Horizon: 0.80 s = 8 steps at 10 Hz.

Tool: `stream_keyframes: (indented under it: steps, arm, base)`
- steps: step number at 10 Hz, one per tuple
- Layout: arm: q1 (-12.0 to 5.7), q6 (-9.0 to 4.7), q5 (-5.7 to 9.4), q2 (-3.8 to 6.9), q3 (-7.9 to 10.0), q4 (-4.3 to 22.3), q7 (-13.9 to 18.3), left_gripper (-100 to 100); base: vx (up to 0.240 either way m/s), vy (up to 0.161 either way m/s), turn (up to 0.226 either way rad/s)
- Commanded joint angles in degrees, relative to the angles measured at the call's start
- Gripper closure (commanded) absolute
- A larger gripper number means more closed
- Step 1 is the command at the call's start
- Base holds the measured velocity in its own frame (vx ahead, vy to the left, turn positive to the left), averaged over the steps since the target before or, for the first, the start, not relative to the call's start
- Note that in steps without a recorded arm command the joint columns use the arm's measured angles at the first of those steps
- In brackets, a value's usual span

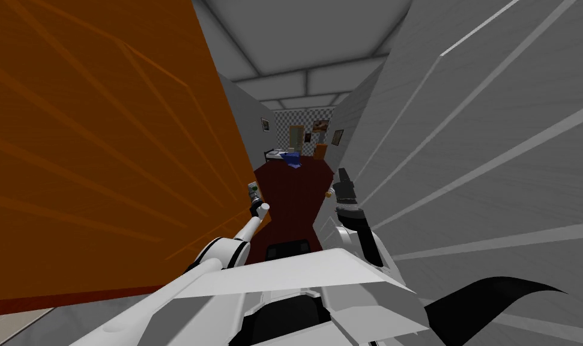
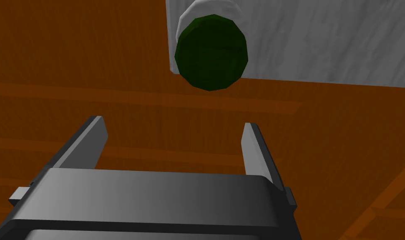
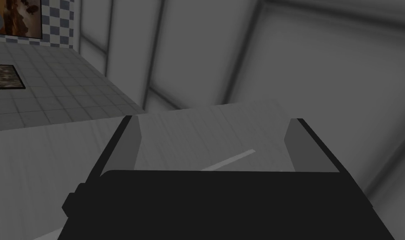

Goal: Push the door open

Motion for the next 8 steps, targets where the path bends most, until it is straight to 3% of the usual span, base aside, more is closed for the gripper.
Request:
stream_keyframes:
  steps: [1, 7, 8]
  arm:
    - [0.02, -2.01, 2.31, -0.43, -0.57, -0.2, -1.43, -100]
    - [-0.65, -8.2, 9.12, -2.93, -2.45, 0.64, -4.74, -100]
    - [-0.78, -9.47, 10.53, -3.73, -2.84, 0.81, -5.43, -100]
  base:
    - [-0.098, 0.024, -0.206]
    - [-0.079, 0.011, -0.167]
    - [-0.063, -0.024, -0.214]
